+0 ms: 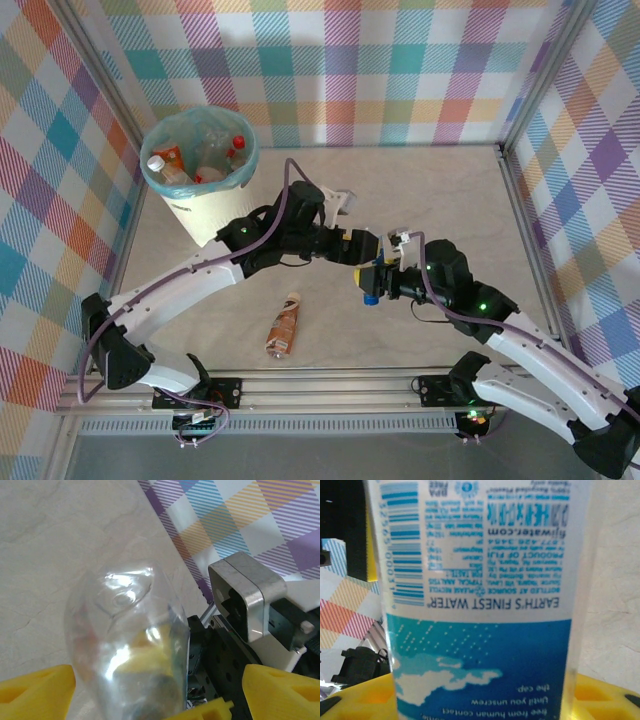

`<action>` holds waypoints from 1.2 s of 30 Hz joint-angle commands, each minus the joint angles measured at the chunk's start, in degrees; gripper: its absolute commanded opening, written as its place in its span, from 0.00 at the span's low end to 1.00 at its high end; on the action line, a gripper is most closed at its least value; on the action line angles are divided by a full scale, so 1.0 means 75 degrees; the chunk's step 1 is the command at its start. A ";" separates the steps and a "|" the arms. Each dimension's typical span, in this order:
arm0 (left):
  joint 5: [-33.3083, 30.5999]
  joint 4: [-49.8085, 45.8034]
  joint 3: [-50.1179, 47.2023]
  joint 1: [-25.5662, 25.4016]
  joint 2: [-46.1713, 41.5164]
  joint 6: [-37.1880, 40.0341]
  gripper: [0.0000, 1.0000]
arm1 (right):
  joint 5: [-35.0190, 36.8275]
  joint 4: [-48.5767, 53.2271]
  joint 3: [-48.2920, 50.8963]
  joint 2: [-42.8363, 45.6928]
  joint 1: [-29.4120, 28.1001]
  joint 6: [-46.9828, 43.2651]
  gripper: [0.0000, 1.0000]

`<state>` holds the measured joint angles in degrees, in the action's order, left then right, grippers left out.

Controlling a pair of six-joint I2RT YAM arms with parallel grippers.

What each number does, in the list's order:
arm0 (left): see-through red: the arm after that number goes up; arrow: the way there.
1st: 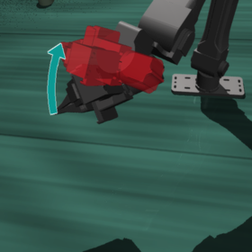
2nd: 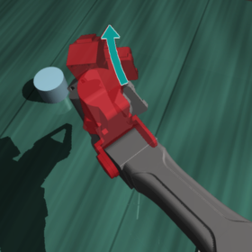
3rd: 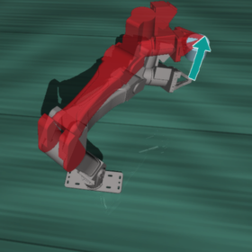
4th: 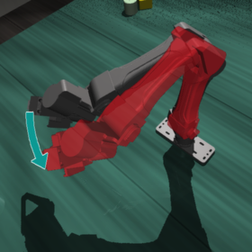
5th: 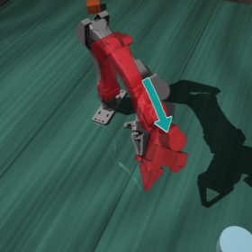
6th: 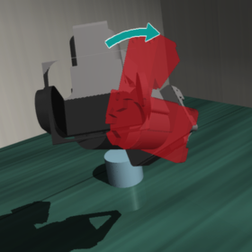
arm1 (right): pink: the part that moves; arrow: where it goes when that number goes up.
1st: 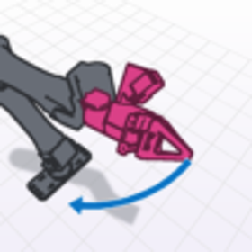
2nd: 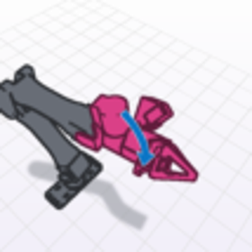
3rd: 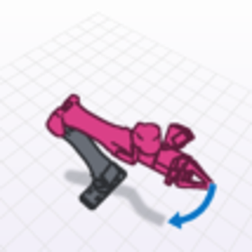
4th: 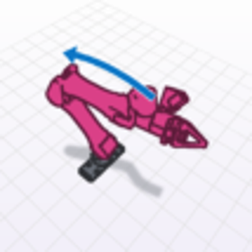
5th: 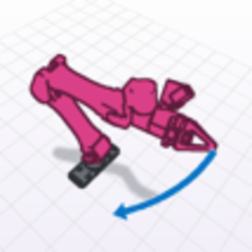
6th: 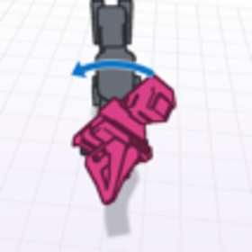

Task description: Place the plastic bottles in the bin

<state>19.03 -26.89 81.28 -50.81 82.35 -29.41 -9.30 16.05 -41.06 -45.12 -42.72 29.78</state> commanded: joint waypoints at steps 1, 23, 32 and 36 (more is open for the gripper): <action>0.0103 -0.0078 0.0271 0.0036 0.0116 -0.0116 0.84 | -0.0556 -0.0361 -0.0262 -0.0106 0.0025 0.0157 0.51; -0.0282 -0.0062 0.0238 0.0164 0.0385 -0.0606 0.78 | -0.0775 -0.0334 -0.0191 0.0028 0.0012 0.0042 0.51; -0.0193 -0.0024 0.0285 0.0185 0.0360 -0.0568 0.68 | -0.0659 -0.0244 -0.0313 0.0017 0.0013 0.0055 0.55; -0.0388 -0.0020 0.0348 0.0297 0.0136 -0.0590 0.66 | -0.0469 -0.0186 -0.0502 -0.0011 0.0012 0.0110 0.60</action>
<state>17.12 -27.83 81.78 -50.13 85.12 -33.65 -13.56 16.16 -41.50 -45.82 -42.39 30.81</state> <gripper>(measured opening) 0.667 0.595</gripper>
